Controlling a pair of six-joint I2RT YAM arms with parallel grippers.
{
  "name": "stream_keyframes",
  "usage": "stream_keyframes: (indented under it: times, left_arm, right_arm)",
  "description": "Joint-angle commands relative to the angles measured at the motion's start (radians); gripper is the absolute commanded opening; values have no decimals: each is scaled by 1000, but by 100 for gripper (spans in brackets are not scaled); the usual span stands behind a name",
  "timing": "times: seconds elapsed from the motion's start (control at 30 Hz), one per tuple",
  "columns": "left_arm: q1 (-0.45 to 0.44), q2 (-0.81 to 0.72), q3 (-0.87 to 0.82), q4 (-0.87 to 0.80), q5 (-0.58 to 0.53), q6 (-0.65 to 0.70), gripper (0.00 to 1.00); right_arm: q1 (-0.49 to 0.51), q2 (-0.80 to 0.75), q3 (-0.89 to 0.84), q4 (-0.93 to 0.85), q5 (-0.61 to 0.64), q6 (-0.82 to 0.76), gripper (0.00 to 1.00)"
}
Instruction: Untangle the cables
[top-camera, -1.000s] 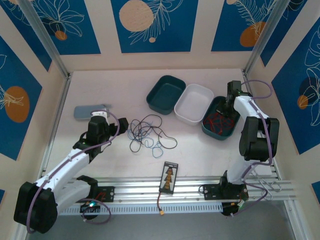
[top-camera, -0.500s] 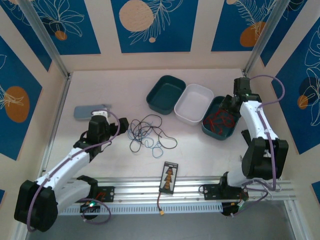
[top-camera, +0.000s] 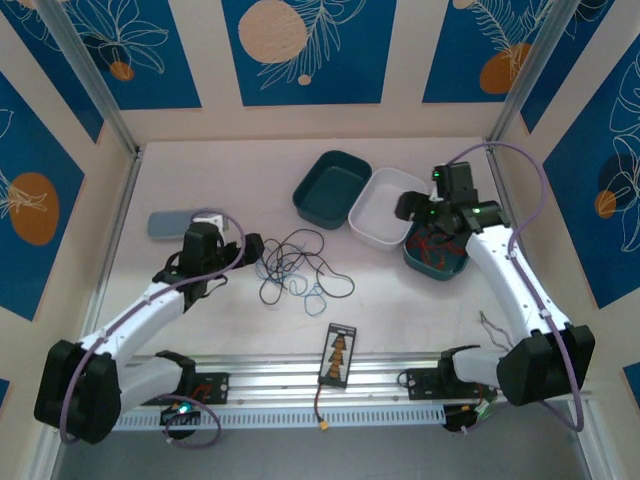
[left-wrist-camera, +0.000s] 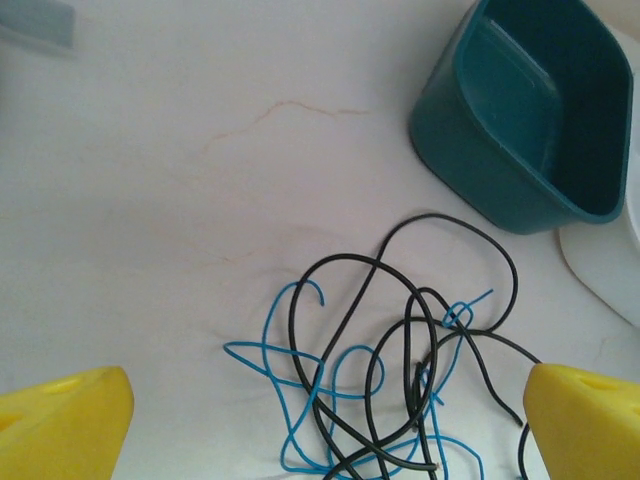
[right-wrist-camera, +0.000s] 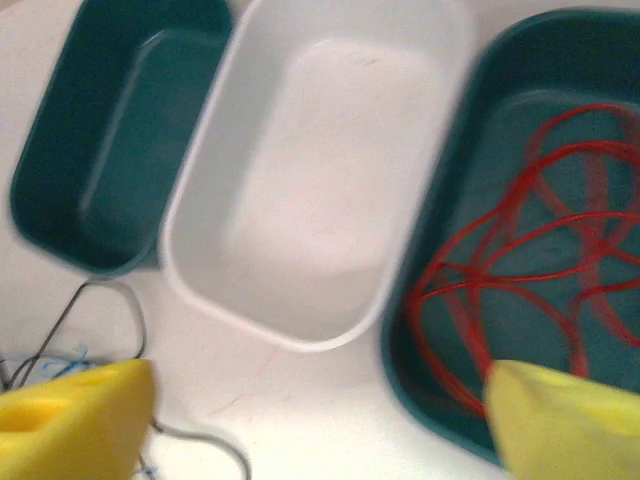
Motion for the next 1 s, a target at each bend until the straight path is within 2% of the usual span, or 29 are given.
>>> stream_keyframes:
  times: [0.0, 0.23, 0.33, 0.57, 0.67, 0.73, 0.87, 0.97]
  left_arm:
    - [-9, 54, 49, -23, 82, -12, 100]
    - [-56, 186, 110, -9, 128, -17, 100]
    - [-79, 241, 140, -4, 133, -20, 97]
    - [-100, 354, 186, 29, 154, -57, 90]
    - [-100, 395, 198, 56, 160, -78, 86]
    - [-103, 425, 208, 75, 164, -89, 83]
    - [-103, 468, 231, 97, 167, -101, 77]
    - [-103, 493, 240, 110, 159, -112, 69]
  right_arm:
    - [113, 33, -9, 16, -6, 38, 99]
    - [349, 186, 20, 62, 1, 107, 99]
    - [402, 262, 40, 69, -8, 120, 99]
    - [458, 384, 54, 97, -53, 135, 99]
    - [474, 426, 65, 118, -84, 129, 90]
    - [481, 460, 83, 121, -98, 119, 79]
    - [486, 514, 123, 119, -109, 94, 71]
    - [486, 549, 145, 126, -120, 62, 67]
